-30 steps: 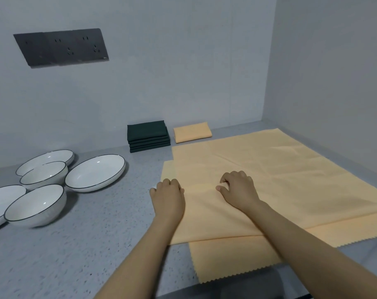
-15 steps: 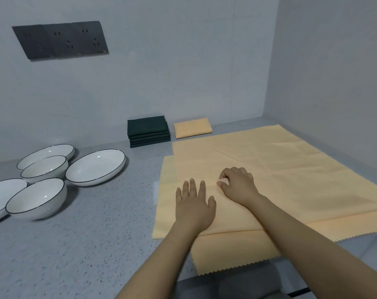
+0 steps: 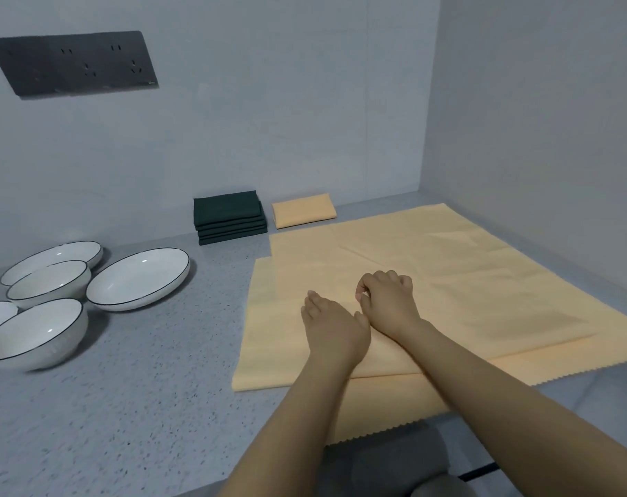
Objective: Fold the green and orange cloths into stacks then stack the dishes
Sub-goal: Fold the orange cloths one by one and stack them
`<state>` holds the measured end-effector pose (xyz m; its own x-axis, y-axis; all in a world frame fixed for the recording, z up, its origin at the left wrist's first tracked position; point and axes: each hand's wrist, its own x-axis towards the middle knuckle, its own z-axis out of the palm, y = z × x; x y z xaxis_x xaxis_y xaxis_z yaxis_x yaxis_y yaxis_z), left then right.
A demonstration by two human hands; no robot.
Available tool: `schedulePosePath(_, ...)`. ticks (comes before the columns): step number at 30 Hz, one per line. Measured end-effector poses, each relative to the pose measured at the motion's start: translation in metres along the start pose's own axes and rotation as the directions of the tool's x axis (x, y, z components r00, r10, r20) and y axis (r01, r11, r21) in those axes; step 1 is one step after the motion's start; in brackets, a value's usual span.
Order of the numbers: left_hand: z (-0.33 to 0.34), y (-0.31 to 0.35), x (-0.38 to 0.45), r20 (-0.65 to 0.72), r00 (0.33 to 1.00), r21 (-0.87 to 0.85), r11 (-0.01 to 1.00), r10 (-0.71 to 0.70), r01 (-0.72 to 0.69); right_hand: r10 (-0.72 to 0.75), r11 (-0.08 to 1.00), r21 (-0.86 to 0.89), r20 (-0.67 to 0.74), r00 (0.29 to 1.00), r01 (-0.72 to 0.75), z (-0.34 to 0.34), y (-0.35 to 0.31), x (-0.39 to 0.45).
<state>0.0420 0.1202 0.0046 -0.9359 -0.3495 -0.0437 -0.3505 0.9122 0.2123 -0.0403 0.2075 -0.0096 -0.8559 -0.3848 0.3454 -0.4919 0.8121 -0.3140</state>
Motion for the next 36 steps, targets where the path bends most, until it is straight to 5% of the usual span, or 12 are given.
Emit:
schedulePosePath(11, 0.016, 0.0, 0.0, 0.041, 0.998, 0.05, 0.998, 0.043, -0.045, -0.025, 1.0, 0.013, 0.046, 0.999, 0.024, -0.041, 0.099, -0.006)
schedulePosePath(25, 0.019, 0.0, -0.001, 0.007, 0.999, 0.04, 0.999, 0.034, -0.035, 0.19, 0.963, -0.195, 0.011, 0.982, -0.185, -0.057, 0.147, -0.002)
schedulePosePath(30, 0.017, -0.001, -0.001, -0.09, 0.962, 0.047, 0.966, 0.257, -0.254, 0.147, 0.904, -0.406, 0.006, 0.989, -0.132, -0.057, 0.123, -0.003)
schedulePosePath(33, 0.016, -0.002, -0.001, -0.029, 0.954, 0.001, 0.954, 0.3, -0.3, 0.018, 0.983, -0.181, -0.047, 0.999, -0.026, -0.055, 0.085, -0.02)
schedulePosePath(36, 0.016, -0.005, 0.001, 0.011, 0.958, 0.01, 0.958, 0.287, -0.287, -0.057, 0.998, 0.047, 0.107, 0.993, 0.053, -0.048, 0.038, -0.047)
